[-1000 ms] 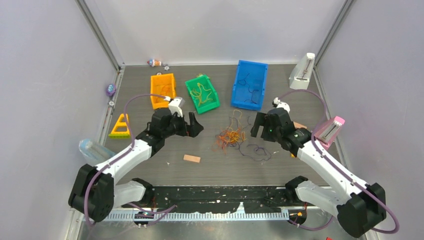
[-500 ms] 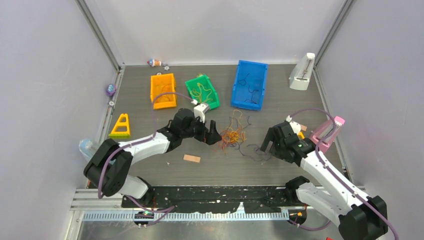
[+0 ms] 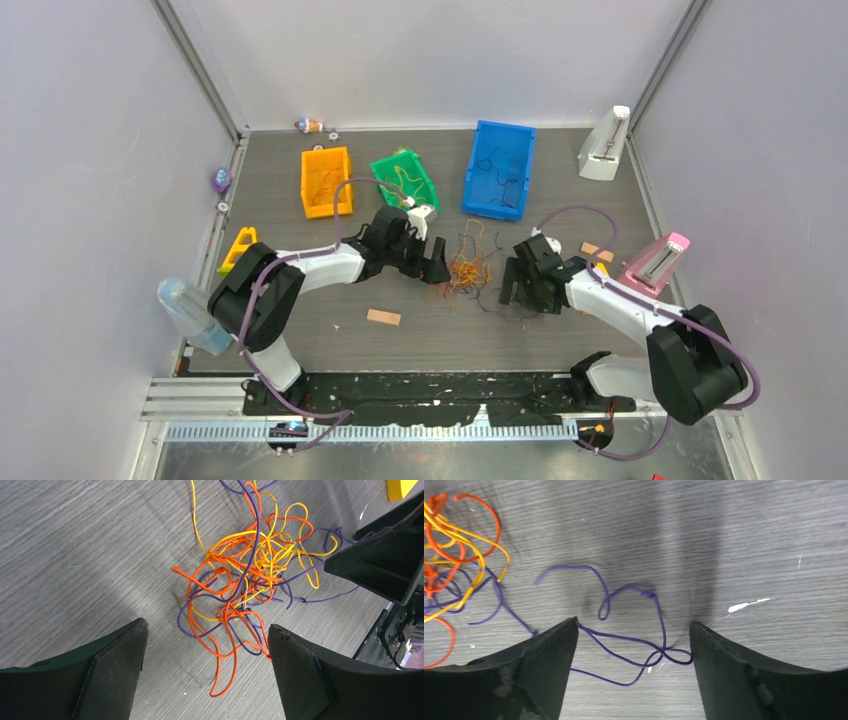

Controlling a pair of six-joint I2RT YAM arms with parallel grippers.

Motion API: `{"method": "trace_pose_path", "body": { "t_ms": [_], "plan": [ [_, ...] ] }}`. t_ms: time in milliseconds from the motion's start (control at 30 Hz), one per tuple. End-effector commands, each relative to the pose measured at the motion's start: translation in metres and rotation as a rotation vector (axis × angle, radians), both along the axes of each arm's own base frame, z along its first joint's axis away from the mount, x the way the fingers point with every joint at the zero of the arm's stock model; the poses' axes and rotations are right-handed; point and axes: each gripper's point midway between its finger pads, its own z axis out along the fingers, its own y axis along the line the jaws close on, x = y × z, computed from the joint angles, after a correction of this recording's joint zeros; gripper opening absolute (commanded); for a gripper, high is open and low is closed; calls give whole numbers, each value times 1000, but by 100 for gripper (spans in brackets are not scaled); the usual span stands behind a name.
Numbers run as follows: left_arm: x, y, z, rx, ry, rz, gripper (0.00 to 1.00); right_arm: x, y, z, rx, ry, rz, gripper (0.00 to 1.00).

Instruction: Untangle the cables

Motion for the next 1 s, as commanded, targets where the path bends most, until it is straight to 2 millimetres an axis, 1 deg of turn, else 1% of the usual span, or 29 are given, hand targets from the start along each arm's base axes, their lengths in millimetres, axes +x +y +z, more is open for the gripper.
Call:
{"method": "trace_pose_path", "body": {
  "t_ms": [0, 33, 67, 100, 133, 167, 233, 300, 400, 467, 500, 533, 600, 633, 667, 700, 733, 767, 800, 833, 867, 900, 933, 967],
  "plan": [
    [-1, -11, 11, -22, -4, -62, 89, 14, -7, 1, -116, -37, 3, 79],
    [-1, -11, 11, -20, -5, -65, 89, 13, -7, 0, -130, -36, 7, 67],
    [-1, -11, 12, -20, -9, -68, 89, 14, -8, 0, -143, -44, 12, 59],
    [-2, -12, 11, -19, -9, -74, 89, 15, -8, -1, -148, -46, 12, 40],
    [-3, -13, 11, -18, -11, -79, 89, 17, -8, 0, -152, -54, 14, 29],
    [-3, -14, 11, -17, -12, -85, 89, 18, -7, 1, -152, -61, 16, 13],
    [-5, -17, 10, -14, -15, -98, 89, 22, -7, 5, -154, -81, 20, 6],
    [-6, -22, 8, -3, -18, -111, 89, 26, -5, 13, -145, -119, 28, 6],
    [-4, -27, 1, 51, -18, -121, 89, 32, -1, 34, -113, -205, 48, 5],
    [-6, -27, -9, 107, 10, -127, 86, 35, -2, 46, -102, -251, 52, 5],
    [-8, -27, -13, 126, 24, -136, 82, 36, -3, 52, -107, -269, 50, 5],
    [-8, -28, -16, 142, 34, -141, 76, 38, -4, 60, -99, -297, 43, 5],
    [-7, -27, -20, 170, 57, -145, 59, 40, -8, 76, -103, -338, 27, 5],
    [-6, -27, -21, 179, 60, -143, 52, 42, -13, 90, -114, -368, 7, 5],
    [-6, -26, -21, 182, 58, -141, 44, 43, -15, 97, -119, -382, -6, 5],
    [-6, -26, -18, 175, 50, -139, 34, 45, -22, 115, -133, -417, -40, 5],
    [-5, -25, -16, 170, 39, -133, 24, 47, -28, 125, -153, -441, -64, 5],
    [-4, -24, -14, 166, 27, -125, 14, 47, -31, 144, -148, -471, -81, 5],
    [-3, -22, -11, 163, 15, -113, 5, 49, -37, 155, -163, -499, -102, 5],
    [-1, -20, -8, 159, -2, -98, 0, 49, -40, 177, -157, -540, -116, 5],
    [2, -17, -4, 154, -21, -78, 0, 51, -45, 199, -160, -590, -144, 5],
    [4, -13, 0, 148, -39, -59, 0, 49, -51, 210, -169, -612, -151, 5],
    [6, -9, 4, 141, -60, -38, 0, 49, -57, 229, -176, -653, -176, 5],
    [8, -4, 8, 134, -81, -14, 0, 48, -61, 241, -183, -679, -185, 5]
  ]
}}
